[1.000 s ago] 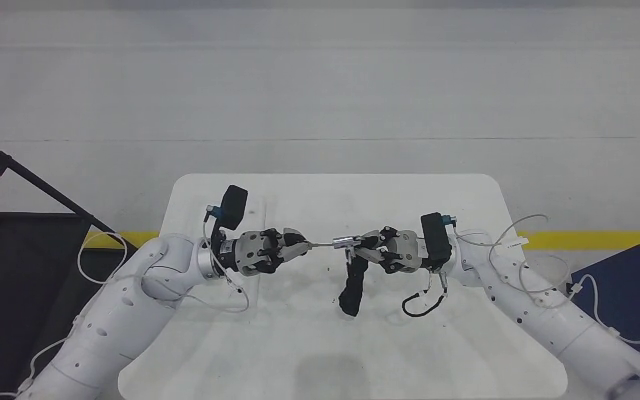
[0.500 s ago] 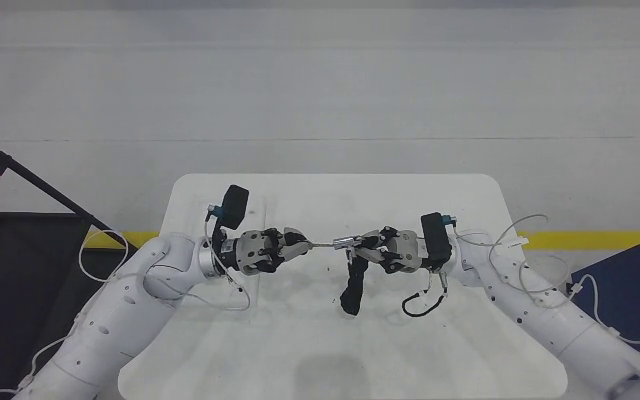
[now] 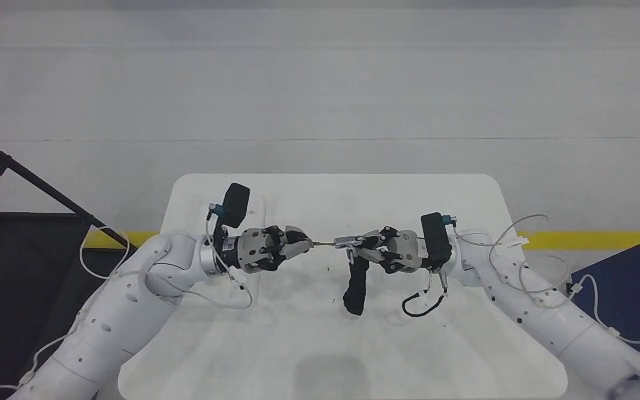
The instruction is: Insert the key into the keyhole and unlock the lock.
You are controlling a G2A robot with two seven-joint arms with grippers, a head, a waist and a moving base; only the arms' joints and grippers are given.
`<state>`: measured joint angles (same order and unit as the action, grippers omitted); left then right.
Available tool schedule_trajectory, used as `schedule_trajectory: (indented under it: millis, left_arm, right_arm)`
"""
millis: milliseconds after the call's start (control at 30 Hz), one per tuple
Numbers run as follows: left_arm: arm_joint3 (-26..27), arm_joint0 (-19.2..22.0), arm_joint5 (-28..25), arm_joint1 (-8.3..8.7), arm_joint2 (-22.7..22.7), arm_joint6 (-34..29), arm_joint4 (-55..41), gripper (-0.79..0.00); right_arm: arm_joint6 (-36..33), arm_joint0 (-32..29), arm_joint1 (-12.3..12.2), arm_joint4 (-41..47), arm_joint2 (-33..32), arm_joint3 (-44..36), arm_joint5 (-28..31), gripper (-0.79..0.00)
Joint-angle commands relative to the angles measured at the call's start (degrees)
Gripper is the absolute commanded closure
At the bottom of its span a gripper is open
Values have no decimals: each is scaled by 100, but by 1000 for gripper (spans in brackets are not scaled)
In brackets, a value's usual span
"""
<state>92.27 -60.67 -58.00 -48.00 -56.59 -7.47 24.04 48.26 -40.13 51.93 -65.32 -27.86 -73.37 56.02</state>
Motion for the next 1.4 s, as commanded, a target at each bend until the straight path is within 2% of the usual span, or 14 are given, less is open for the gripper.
schedule_trajectory:
  millis: [0,200,767,1367]
  left_arm:
    - [7,-40,0,7,-58,71,90,0]
    - [63,-205,0,24,-323,261,349,0]
    - [398,-474,89,-10,-581,124,752,0]
    - [413,-477,130,-117,-599,26,756,0]
  right_arm:
    - [0,0,0,0,0,0,0,0]
    - [0,0,0,0,0,0,0,0]
    - [0,0,0,0,0,0,0,0]
    - [0,0,0,0,0,0,0,0]
